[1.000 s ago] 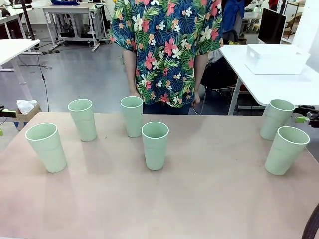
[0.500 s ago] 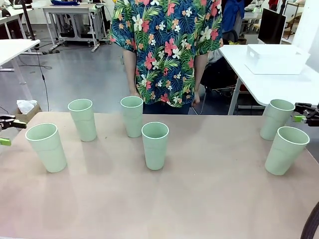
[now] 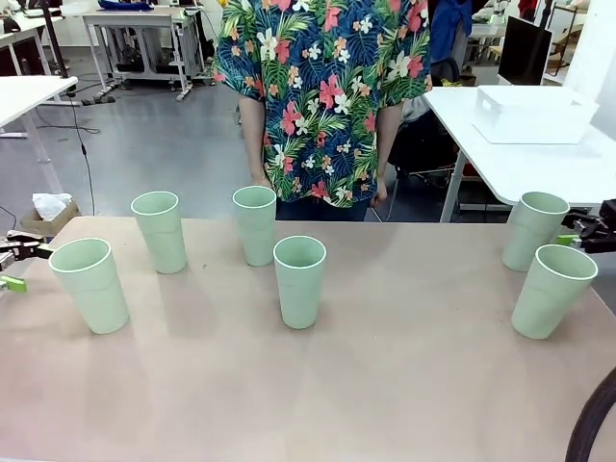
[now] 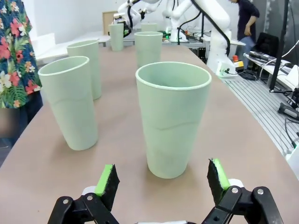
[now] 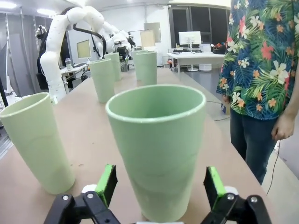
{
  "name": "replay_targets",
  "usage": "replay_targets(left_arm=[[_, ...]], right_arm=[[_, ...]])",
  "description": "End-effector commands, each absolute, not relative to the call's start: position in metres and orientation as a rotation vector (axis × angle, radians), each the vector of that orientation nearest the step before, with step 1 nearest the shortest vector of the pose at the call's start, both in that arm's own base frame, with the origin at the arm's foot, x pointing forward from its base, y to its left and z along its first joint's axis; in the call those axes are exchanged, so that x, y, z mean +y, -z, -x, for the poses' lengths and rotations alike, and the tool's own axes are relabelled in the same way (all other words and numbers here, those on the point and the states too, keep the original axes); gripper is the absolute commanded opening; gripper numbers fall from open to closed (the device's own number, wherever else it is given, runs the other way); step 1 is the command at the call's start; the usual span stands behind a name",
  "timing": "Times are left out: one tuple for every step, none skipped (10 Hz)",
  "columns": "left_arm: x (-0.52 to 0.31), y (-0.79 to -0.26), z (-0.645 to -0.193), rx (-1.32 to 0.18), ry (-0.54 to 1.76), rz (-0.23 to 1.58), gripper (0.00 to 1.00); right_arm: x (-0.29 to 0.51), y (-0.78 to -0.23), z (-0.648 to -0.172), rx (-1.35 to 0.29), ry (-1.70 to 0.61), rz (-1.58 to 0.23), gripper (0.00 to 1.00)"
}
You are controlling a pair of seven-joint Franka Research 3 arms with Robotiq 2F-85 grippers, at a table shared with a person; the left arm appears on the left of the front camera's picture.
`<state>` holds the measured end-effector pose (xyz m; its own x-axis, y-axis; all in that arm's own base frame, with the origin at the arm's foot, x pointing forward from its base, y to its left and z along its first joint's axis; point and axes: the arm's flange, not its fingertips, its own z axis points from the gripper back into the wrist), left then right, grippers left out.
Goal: Stack the cups and store them in the basket.
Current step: Pick up two Reusable plastic cups , one in each hand.
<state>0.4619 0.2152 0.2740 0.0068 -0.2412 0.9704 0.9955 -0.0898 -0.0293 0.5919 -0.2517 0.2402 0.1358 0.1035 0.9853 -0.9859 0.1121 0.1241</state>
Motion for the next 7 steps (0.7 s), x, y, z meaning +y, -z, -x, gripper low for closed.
replay_targets(left_arm=[[0.211,-0.268,-0.465,-0.962,1.392,1.150,1.00],[0.208,-0.261,-0.466,-0.955,1.396,1.170,1.00],[0.205,-0.257,-0.468,-0.945,1.403,1.180,1.00],[0.203,-0.252,-0.469,-0.931,1.408,1.194,1.00],[0.202,-0.248,-0.470,-0.912,1.417,1.204,1.00],[0.200,-0.247,-0.470,-0.924,1.420,1.210,1.00],[0.200,-0.246,-0.471,-0.957,1.434,1.223,1.00]], right_arm=[[-0.252,-0.238,-0.601,-1.071,-1.126,-1.092,1.00],[-0.252,-0.235,-0.602,-1.071,-1.128,-1.095,1.00],[-0.251,-0.232,-0.604,-1.072,-1.130,-1.100,1.00],[-0.251,-0.230,-0.605,-1.068,-1.125,-1.102,1.00],[-0.250,-0.229,-0.605,-1.065,-1.123,-1.101,1.00],[-0.251,-0.228,-0.605,-1.064,-1.118,-1.099,1.00],[-0.252,-0.228,-0.604,-1.064,-1.115,-1.097,1.00]])
